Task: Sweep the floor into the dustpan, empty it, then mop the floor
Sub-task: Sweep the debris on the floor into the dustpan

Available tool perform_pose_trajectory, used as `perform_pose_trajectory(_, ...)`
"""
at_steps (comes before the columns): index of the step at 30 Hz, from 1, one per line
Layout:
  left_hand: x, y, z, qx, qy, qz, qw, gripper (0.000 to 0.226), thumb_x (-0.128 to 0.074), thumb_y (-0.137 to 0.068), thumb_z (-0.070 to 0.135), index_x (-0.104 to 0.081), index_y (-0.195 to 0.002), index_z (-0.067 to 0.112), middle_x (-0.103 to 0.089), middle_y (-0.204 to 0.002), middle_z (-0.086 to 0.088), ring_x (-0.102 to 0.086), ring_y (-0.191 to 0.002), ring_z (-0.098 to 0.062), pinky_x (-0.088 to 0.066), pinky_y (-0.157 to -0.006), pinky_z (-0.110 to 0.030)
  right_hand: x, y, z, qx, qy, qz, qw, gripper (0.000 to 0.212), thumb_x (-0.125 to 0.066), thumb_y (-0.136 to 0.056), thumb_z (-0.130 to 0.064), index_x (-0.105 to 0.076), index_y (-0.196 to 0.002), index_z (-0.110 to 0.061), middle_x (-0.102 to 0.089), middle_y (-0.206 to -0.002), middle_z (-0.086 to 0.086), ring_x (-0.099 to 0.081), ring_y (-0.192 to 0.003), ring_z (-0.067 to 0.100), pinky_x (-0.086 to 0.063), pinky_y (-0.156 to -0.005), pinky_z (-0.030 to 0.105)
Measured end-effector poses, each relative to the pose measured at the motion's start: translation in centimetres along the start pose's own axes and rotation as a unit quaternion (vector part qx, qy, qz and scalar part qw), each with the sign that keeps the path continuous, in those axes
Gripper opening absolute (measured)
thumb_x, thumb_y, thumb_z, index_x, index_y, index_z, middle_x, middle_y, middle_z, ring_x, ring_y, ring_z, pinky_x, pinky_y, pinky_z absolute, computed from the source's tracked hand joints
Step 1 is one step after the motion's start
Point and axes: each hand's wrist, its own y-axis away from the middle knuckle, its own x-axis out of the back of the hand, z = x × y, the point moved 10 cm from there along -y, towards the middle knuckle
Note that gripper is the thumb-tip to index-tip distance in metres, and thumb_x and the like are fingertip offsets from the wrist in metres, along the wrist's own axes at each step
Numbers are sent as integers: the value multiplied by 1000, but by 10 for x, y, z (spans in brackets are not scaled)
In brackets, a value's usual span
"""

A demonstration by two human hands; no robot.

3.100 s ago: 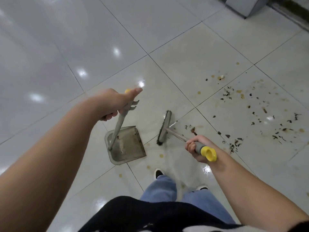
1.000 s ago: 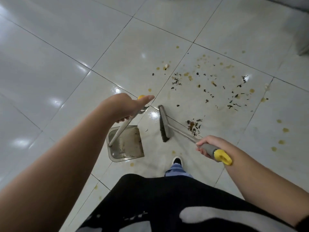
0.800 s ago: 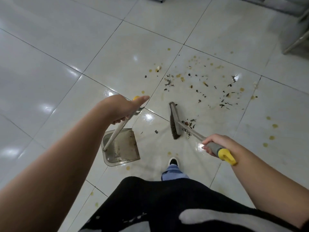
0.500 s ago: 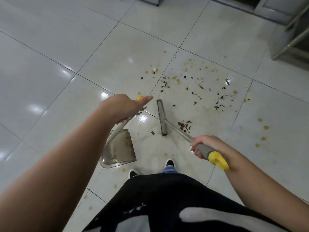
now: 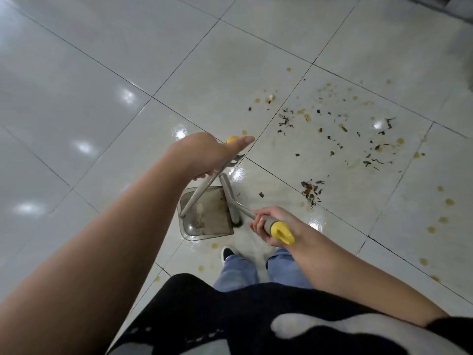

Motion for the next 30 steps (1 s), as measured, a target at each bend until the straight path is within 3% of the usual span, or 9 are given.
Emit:
perform_pose_trajectory(3, 7, 1, -10, 0, 9, 4, 1000, 83, -33, -59, 90, -55, -51, 11, -50, -42, 2, -49, -40, -18, -37, -49, -23, 0, -3, -22, 74, -104, -12, 992, 14, -40, -96, -6, -43, -83, -6, -37, -73, 8, -45, -25, 12, -39, -26, 15)
perform_pose_trajectory(6, 6, 1, -14, -4, 14, -3, 1000, 83, -34, -60, 90, -57, -54, 10, -50, -45, 1, -48, -41, -18, -37, -49, -23, 16, 6, -45, 119, -164, 4, 979, 17, -38, -98, -8, -44, -85, 1, -38, -78, 12, -44, -22, 13, -38, -26, 14)
perform_pose_trajectory(11, 5, 1, -10, -7, 8, -5, 1000, 81, -34, -63, 87, -57, -56, 10, -50, -46, 1, -49, -43, -18, -38, -49, -23, 52, 32, -62, 168, -185, 29, 968, 22, -39, -98, -9, -45, -87, 9, -42, -80, 15, -45, -24, 10, -40, -29, 12)
perform_pose_trajectory(15, 0, 2, 2, -3, 3, -9, 1000, 81, -34, -65, 86, -57, -58, 9, -51, -48, 0, -50, -46, -20, -41, -53, -25, 81, 56, -83, 227, -166, 67, 957, 16, -38, -98, -7, -44, -86, 2, -41, -82, 15, -45, -24, 8, -40, -29, 11)
perform_pose_trajectory(19, -6, 3, 14, -6, -2, -11, 1000, 79, -34, -66, 86, -56, -59, 10, -53, -50, -1, -52, -49, -21, -43, -59, -26, 100, 75, -93, 233, -86, 111, 962, 15, -38, -99, -7, -43, -86, -1, -41, -81, 12, -42, -24, 7, -39, -28, 11)
perform_pose_trajectory(24, -8, -1, 21, -9, -4, -9, 1000, 80, -34, -64, 88, -55, -57, 10, -53, -48, 0, -52, -46, -19, -40, -54, -24, 102, 99, -81, 185, 3, 143, 972, 20, -39, -98, -10, -42, -80, -2, -41, -74, 8, -42, -22, 7, -37, -27, 10)
perform_pose_trajectory(30, -6, -7, 26, -10, -2, -5, 1000, 80, -33, -61, 89, -53, -53, 11, -51, -44, 0, -50, -43, -20, -40, -53, -24, 89, 94, -51, 148, -58, 68, 985, 13, -40, -97, -10, -39, -84, -9, -44, -70, 11, -40, -23, 6, -35, -24, 11)
